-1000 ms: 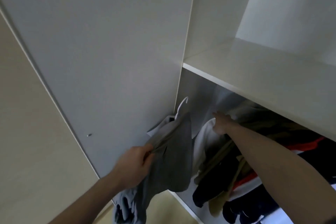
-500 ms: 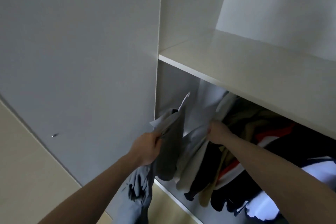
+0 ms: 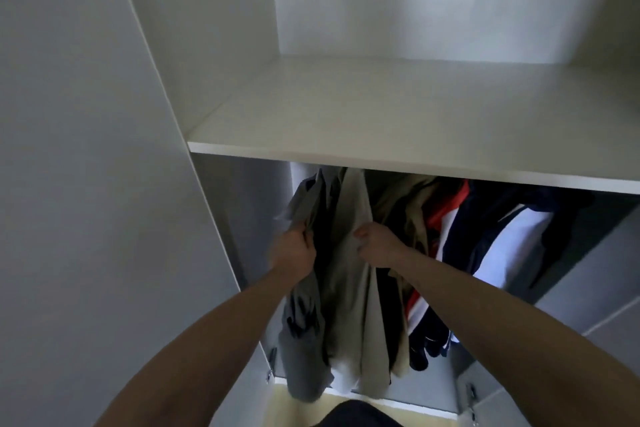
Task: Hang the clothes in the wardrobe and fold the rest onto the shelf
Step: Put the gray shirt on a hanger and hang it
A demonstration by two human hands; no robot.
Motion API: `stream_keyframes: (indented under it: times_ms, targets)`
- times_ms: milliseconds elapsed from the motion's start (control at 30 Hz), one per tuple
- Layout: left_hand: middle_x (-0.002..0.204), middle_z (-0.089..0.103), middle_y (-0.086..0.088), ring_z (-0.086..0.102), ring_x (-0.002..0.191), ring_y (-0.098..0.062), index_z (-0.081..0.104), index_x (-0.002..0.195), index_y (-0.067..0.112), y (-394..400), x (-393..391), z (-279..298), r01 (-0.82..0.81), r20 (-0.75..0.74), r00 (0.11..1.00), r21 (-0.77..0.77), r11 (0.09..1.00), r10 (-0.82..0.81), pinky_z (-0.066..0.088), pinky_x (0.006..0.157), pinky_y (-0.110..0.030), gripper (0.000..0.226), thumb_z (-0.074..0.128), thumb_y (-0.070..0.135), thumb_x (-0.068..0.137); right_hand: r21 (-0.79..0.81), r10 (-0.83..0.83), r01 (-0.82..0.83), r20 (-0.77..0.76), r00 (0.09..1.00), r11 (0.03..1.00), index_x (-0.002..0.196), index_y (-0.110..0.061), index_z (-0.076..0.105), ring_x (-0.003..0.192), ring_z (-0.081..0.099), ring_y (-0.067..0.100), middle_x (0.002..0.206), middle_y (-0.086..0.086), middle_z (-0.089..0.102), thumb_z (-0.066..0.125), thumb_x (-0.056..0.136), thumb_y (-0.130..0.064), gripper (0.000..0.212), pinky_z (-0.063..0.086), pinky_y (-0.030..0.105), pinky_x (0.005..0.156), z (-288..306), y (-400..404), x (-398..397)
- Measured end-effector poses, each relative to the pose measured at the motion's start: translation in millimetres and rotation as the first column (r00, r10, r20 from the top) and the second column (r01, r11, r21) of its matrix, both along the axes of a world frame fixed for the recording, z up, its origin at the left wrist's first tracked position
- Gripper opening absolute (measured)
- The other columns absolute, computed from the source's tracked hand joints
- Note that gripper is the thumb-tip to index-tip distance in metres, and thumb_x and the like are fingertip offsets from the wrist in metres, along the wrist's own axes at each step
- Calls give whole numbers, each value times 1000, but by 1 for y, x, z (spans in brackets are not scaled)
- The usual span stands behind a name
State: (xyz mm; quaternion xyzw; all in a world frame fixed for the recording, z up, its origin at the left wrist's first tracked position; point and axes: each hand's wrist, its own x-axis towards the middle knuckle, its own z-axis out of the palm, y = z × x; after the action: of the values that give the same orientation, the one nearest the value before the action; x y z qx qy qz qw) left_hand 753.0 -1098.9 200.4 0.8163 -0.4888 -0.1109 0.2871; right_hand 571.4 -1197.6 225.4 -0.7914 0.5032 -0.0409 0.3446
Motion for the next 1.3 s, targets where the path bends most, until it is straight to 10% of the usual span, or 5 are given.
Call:
stream_keyframes:
  times_ms: [433, 900, 1300]
  targets:
    - [116, 66, -20, 63, 107, -39, 59, 112, 6, -76, 31, -8, 140, 41, 989, 75, 987, -143, 46, 82, -37, 25, 43, 23, 103, -30, -14, 12, -57, 998, 999, 160, -4, 22, 152, 28, 27, 165, 16, 26, 62, 99, -19, 74, 23, 25, 118, -13, 0, 18]
    - [89, 63, -15, 63, 83, -35, 50, 88, 10, -90, 33, -40, 84, 3, 996, -120, 989, -84, 39, 68, -34, 23, 39, 20, 104, -57, -13, 12, -16, 1000, 998, 159, -4, 25, 149, 33, 27, 162, 16, 33, 59, 100, -14, 69, 28, 22, 114, -27, -2, 33]
    - [113, 69, -22, 66, 104, -37, 66, 108, -1, -113, 40, -24, 42, -134, 991, 151, 988, -21, 50, 80, -36, 34, 41, 22, 105, -51, -21, 20, -24, 999, 999, 155, -4, 35, 145, 39, 28, 158, 17, 40, 60, 97, -14, 64, 34, 22, 109, -19, -1, 28]
